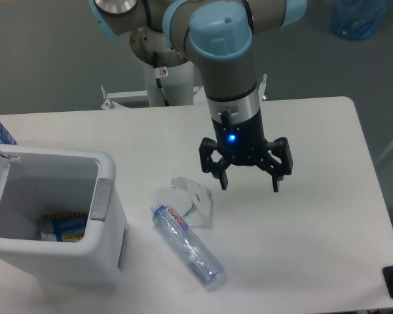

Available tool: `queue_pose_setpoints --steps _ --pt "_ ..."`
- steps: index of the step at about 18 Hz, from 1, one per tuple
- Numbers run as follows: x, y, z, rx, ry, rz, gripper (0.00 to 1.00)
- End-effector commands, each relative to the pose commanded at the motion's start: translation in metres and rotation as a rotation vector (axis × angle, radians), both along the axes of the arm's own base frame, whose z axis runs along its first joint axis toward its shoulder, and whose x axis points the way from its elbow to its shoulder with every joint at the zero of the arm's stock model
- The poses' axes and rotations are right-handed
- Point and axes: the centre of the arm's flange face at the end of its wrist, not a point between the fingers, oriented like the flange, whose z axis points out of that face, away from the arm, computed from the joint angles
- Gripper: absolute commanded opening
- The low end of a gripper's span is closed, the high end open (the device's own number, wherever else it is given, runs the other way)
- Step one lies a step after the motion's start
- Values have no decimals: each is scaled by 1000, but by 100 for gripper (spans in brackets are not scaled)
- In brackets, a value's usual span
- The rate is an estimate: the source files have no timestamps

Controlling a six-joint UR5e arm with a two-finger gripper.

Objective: Place the trash in the trash can
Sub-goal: 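Move the open gripper down toward the crumpled white tissue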

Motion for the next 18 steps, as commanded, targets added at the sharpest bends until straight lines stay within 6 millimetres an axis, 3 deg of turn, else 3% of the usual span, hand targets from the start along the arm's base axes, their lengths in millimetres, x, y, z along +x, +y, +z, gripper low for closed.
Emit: queue_pose_setpoints --steps 5,8,12,15,17,18 --pt "3 -1 -17 -17 -25 7 100" --pt "9 -2 -47 -50 -69 3 100" --pt "15 -4 -70 -67 -111 42 100" --pt "29 -1 -103 -87 -171 100 100" --pt "53 12 -138 -132 -218 83 100" --pt "54 15 -154 -149 -238 91 100"
